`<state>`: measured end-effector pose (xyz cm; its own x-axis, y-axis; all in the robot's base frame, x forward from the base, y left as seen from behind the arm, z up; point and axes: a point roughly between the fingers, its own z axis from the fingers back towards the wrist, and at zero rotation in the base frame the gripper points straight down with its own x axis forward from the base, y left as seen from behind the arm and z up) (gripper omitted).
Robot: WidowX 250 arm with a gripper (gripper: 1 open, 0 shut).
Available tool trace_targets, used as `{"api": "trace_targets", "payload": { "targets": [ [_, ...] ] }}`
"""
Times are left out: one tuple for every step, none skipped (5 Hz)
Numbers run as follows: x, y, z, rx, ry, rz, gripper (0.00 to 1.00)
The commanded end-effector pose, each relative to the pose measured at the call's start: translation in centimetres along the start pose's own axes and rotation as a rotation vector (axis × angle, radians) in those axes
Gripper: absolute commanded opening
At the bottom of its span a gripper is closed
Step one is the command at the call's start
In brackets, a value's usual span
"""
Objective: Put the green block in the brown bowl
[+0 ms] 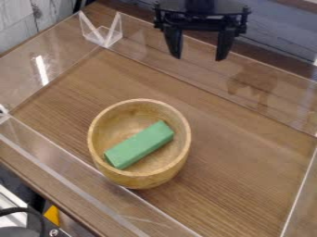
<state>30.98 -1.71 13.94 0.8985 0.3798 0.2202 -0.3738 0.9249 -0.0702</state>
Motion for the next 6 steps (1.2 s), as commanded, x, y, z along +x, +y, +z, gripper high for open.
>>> {"api": "trace_targets", "payload": {
  "targets": [
    [2.3, -0.9, 0.4, -0.027, -0.075, 0.02, 1.0],
    [4.1, -1.3, 0.0, -0.042, -0.093, -0.013, 1.0],
    [5.2, -1.7, -0.5, -0.049, -0.097, -0.038, 1.0],
    [6.6, -0.2, -0.7, -0.048, -0.096, -0.054, 1.0],
    [7.6, 1.6, -1.0, -0.042, -0.099, -0.065, 1.0],
    [7.3, 2.1, -2.6, -0.038, -0.111, -0.05, 1.0]
  ]
}}
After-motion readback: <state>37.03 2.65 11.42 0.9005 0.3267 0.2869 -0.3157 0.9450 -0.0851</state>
